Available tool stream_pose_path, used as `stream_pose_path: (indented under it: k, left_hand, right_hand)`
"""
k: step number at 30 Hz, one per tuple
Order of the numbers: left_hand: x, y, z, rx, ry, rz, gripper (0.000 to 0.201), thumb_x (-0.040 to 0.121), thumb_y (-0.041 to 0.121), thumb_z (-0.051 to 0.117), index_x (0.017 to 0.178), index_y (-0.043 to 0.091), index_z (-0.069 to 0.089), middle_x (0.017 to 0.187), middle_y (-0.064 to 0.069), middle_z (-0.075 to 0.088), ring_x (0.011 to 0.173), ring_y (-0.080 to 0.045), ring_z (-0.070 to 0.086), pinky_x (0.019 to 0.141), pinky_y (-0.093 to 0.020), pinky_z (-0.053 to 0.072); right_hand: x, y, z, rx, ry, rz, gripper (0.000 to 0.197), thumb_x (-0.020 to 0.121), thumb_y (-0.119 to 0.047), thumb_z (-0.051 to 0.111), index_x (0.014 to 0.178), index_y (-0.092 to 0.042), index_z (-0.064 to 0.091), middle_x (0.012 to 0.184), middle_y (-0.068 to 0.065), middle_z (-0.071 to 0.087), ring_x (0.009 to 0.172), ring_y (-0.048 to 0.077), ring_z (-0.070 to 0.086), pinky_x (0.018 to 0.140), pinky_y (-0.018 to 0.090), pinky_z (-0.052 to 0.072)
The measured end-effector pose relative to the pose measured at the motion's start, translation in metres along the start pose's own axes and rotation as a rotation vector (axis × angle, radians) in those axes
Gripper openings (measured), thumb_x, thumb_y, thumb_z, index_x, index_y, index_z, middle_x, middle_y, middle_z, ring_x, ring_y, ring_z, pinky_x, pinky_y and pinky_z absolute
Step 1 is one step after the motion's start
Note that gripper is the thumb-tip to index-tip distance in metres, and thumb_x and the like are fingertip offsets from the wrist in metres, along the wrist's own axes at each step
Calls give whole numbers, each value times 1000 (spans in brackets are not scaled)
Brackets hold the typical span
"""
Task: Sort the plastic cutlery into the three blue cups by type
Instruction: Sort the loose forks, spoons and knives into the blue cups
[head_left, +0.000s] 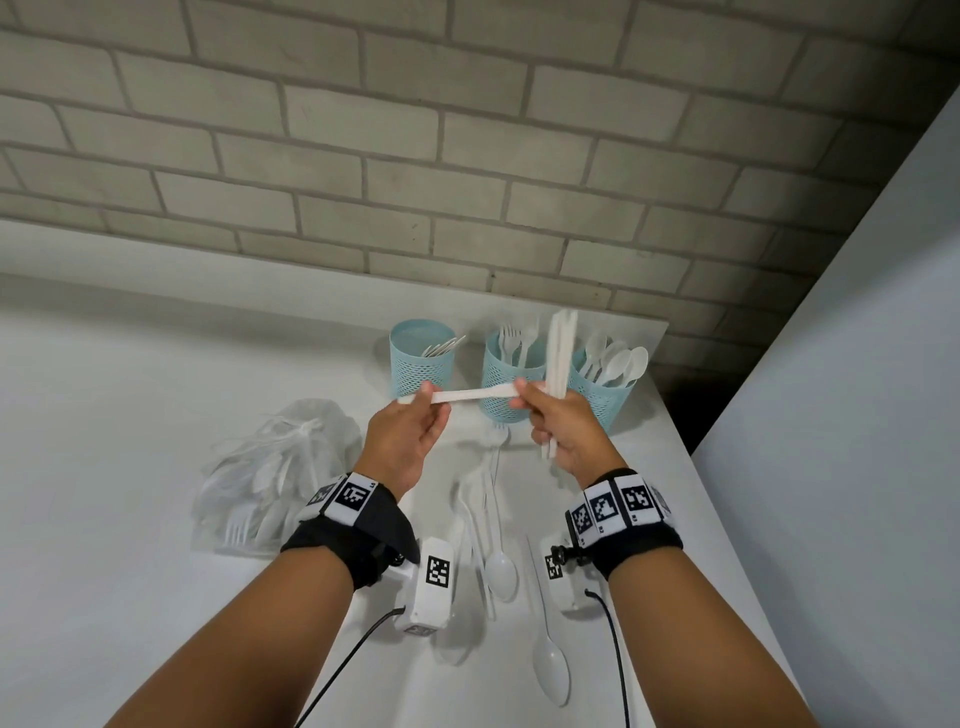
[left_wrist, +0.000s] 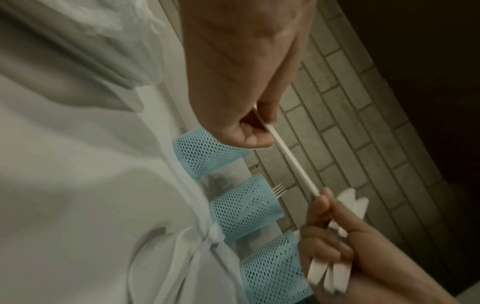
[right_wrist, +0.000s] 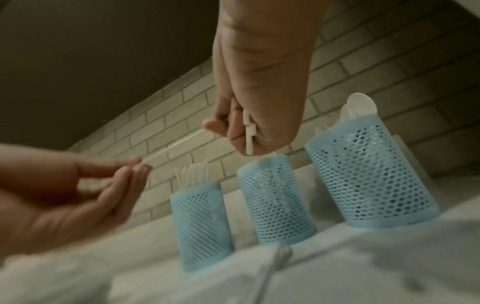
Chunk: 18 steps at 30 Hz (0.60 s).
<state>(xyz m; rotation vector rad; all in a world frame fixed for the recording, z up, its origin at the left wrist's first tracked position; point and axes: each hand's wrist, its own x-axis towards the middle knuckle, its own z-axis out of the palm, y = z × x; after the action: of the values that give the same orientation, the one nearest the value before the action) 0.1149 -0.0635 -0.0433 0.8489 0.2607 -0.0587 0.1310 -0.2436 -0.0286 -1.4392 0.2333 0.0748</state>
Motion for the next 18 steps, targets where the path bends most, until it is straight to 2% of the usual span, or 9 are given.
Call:
stream_pose_path:
  k: [2, 4, 6, 7, 9, 10, 13, 16, 18]
  left_hand:
    - [1, -6, -2, 59, 24, -43, 2, 89, 10, 61, 89, 7, 61, 82, -2, 60, 74, -8, 59, 68, -12, 55]
    - [0, -11, -3, 124, 35, -65, 4, 86, 7, 64, 89, 8, 62, 80, -2, 62, 68, -7, 60, 64, -10, 54]
    - [-2, -16, -2, 184, -2, -96, 5, 85, 7, 65, 90, 6, 64, 79, -4, 65, 62, -4, 63, 62, -10, 54]
    - [-4, -18, -1, 221, -31, -113, 5, 85, 8, 65, 90, 5, 64, 80, -5, 66, 62, -4, 64, 62, -10, 54]
    - [-9, -22, 3, 264, -86, -151, 7, 87, 9, 63, 92, 3, 63, 87, -9, 67, 69, -8, 66, 67, -13, 56]
    - [-9, -23, 5, 264, -107, -181, 10, 89, 11, 61, 95, 3, 61, 92, -12, 66, 76, -12, 66, 71, -16, 57]
    - [-9, -24, 11, 204, -144, -357, 30, 98, 29, 45, 110, 3, 53, 102, -19, 62, 88, -24, 63, 81, -33, 54]
    - [-12, -19, 12, 80, -156, -454, 42, 102, 34, 31, 101, 0, 54, 102, -24, 60, 93, -31, 61, 93, -40, 45]
    - [-15, -16, 13, 22, -155, -457, 42, 103, 31, 28, 94, -1, 55, 97, -24, 60, 92, -30, 60, 97, -40, 42]
  right_hand:
    - [1, -6, 2, 221, 74, -33, 13, 88, -19, 64, 80, -9, 61, 64, -1, 56, 38, 1, 32, 36, 14, 27]
    - [2, -11, 6, 346, 90, -67, 15, 90, -18, 61, 78, -9, 58, 62, -2, 45, 40, 2, 32, 36, 14, 27]
    - [0, -13, 14, 292, 75, -106, 13, 91, -19, 60, 84, -8, 59, 62, -4, 43, 46, 3, 36, 41, 14, 33]
    - [-1, -13, 19, 239, 56, -124, 14, 91, -20, 58, 85, -8, 60, 64, -4, 46, 52, 4, 41, 48, 16, 38]
    - [-5, -12, 30, 197, 2, -154, 17, 94, -22, 54, 81, -12, 60, 72, -1, 56, 67, 9, 52, 66, 20, 45]
    - [-5, -11, 34, 205, -24, -166, 21, 95, -22, 51, 78, -12, 59, 75, 1, 59, 72, 10, 56, 70, 21, 47]
    - [-7, -10, 45, 230, -93, -176, 28, 96, -26, 47, 78, -9, 58, 70, 2, 64, 69, 12, 63, 66, 21, 53]
    - [-10, -8, 54, 135, -159, -190, 28, 96, -26, 48, 78, -9, 59, 56, -5, 63, 60, 9, 62, 66, 22, 53]
    - [-11, -6, 58, 69, -190, -198, 23, 95, -24, 51, 78, -10, 61, 58, -5, 63, 62, 8, 62, 69, 23, 52]
